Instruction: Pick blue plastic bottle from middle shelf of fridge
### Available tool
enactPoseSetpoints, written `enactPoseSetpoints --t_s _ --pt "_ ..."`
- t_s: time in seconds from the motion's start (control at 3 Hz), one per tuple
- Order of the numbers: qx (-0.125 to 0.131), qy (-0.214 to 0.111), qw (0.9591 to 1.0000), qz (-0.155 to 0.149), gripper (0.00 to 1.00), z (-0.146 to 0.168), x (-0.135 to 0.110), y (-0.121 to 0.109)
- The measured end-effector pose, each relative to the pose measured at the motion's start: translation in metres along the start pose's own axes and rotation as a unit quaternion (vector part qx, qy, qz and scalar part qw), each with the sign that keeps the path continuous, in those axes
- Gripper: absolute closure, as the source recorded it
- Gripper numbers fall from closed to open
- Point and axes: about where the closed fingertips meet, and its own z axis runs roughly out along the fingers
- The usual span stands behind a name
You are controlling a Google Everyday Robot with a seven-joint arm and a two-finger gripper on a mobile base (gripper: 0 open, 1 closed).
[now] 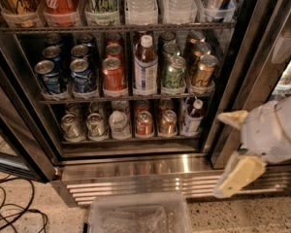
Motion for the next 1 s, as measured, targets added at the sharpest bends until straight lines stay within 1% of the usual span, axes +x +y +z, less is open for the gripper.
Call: enactPoseSetpoints --t_s 0.33,0.67,1.0 --pt "-0.007 -0.064 0.9978 0.015 0.00 0.052 0.009 0.028" --pt "0.004 -0.147 0.9887 0.026 0.00 0.090 0.003 0.041" --pt "0.033 -0.222 0.9744 0.021 0.00 0.110 -0.014 0.042"
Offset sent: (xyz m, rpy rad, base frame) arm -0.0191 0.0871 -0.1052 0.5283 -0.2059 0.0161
